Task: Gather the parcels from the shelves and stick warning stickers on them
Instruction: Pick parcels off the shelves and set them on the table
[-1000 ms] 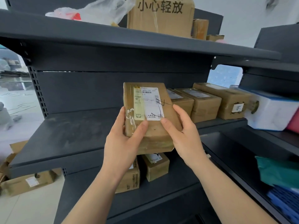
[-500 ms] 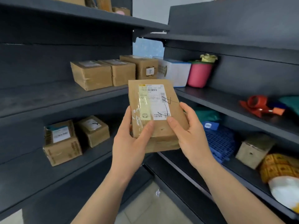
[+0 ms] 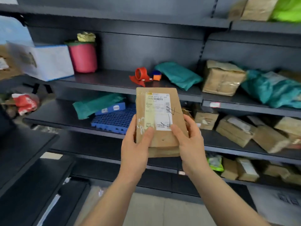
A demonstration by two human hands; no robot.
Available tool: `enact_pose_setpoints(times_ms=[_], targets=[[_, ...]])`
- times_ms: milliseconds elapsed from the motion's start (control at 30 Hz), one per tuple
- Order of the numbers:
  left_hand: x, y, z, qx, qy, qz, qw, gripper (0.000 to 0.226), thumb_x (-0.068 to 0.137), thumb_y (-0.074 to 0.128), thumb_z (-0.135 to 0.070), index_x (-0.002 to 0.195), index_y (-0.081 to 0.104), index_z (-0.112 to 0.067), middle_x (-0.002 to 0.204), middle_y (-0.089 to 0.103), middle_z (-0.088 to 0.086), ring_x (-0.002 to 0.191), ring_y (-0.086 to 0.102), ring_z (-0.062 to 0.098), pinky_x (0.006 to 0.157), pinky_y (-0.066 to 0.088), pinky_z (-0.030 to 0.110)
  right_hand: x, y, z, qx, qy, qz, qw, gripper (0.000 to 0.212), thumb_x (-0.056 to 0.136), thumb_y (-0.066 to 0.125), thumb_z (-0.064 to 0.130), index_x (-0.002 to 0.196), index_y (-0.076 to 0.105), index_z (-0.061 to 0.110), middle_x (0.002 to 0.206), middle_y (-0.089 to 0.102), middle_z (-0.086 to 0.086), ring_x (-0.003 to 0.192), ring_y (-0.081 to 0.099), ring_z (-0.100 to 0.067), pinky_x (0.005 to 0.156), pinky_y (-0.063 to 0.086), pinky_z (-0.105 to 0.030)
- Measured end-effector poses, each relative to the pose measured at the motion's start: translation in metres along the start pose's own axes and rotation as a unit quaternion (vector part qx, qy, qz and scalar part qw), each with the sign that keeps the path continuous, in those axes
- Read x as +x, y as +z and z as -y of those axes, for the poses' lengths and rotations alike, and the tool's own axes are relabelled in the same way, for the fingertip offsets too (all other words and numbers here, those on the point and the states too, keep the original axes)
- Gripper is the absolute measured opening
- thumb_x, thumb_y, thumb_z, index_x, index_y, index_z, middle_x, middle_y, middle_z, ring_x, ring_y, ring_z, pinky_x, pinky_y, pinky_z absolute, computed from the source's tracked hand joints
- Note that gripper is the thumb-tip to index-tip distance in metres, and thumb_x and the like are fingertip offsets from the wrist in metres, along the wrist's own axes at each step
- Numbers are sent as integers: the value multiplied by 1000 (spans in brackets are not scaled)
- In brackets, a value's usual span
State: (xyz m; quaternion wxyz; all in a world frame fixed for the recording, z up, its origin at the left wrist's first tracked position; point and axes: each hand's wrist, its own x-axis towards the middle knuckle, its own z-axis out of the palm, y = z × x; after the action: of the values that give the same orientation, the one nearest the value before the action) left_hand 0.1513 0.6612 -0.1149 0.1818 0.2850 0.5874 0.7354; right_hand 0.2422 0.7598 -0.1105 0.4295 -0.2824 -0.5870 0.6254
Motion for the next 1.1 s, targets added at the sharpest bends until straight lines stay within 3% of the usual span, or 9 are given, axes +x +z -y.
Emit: enact_pose_setpoints(times_ms=[133, 367, 500, 567, 667, 733, 867, 967, 1100], targets=[[16, 53, 16, -17, -31, 92, 995, 46, 92, 60, -30, 136, 48, -42, 119, 64, -24, 107, 61, -5, 83, 54, 18, 11, -50, 0, -5, -4, -107, 994, 36, 90, 64, 21, 121, 54, 37, 112, 66, 15, 105, 64, -9, 83, 57, -36], [15, 150, 35, -21, -55, 260, 964, 38, 95, 57, -29, 126, 50, -50, 112, 63, -31, 99, 62, -9, 74, 54, 16, 3, -140, 4, -31, -37, -285, 957, 36, 90, 64, 21, 122, 53, 32, 112, 65, 15, 103, 63, -6, 73, 54, -20], [-7, 211, 49, -6, -80, 345, 935, 38, 92, 59, -40, 122, 48, -61, 119, 63, -26, 111, 61, 3, 91, 54, 35, -14, -196, 8, -44, -35, -375, 925, 33, 89, 65, 24, 117, 54, 38, 112, 65, 16, 104, 63, -9, 81, 56, -30], [-22, 243, 53, -10, -83, 386, 919, 37, 92, 58, -38, 107, 47, -70, 110, 63, -32, 106, 61, -4, 85, 54, 23, -24, -227, 11, -48, -36, -416, 908, 32, 89, 65, 24, 115, 54, 40, 112, 64, 16, 105, 62, -10, 86, 55, -34], [-45, 294, 56, -14, -76, 437, 896, 39, 93, 58, -36, 121, 45, -60, 109, 61, -32, 100, 59, -12, 73, 51, 9, -38, -275, 19, -53, -44, -464, 883, 33, 89, 65, 23, 116, 54, 40, 114, 64, 16, 105, 62, -9, 89, 54, -35], [-61, 330, 60, -15, -71, 463, 883, 39, 93, 58, -35, 126, 45, -53, 114, 62, -28, 103, 60, -9, 77, 51, 11, -47, -310, 27, -62, -51, -489, 869, 34, 89, 65, 22, 119, 54, 35, 114, 64, 15, 105, 62, -9, 91, 53, -36], [-98, 412, 66, -13, -60, 486, 872, 50, 92, 57, -42, 139, 42, -42, 124, 60, -21, 110, 58, -3, 92, 52, 28, -62, -388, 47, -79, -59, -519, 849, 34, 88, 66, 25, 115, 53, 41, 114, 64, 17, 106, 61, -8, 90, 53, -36], [-131, 473, 67, -23, -60, 506, 860, 51, 92, 55, -43, 141, 42, -39, 127, 59, -18, 110, 58, -2, 83, 52, 20, -75, -451, 65, -92, -61, -537, 836, 33, 88, 66, 27, 109, 50, 48, 114, 62, 20, 107, 60, -7, 88, 54, -34], [-174, 548, 69, -28, -63, 535, 842, 54, 92, 53, -45, 144, 38, -38, 128, 58, -15, 108, 58, 0, 74, 54, 17, -91, -529, 80, -115, -61, -566, 814, 36, 89, 65, 28, 118, 49, 41, 113, 62, 21, 106, 60, -3, 89, 54, -33]])
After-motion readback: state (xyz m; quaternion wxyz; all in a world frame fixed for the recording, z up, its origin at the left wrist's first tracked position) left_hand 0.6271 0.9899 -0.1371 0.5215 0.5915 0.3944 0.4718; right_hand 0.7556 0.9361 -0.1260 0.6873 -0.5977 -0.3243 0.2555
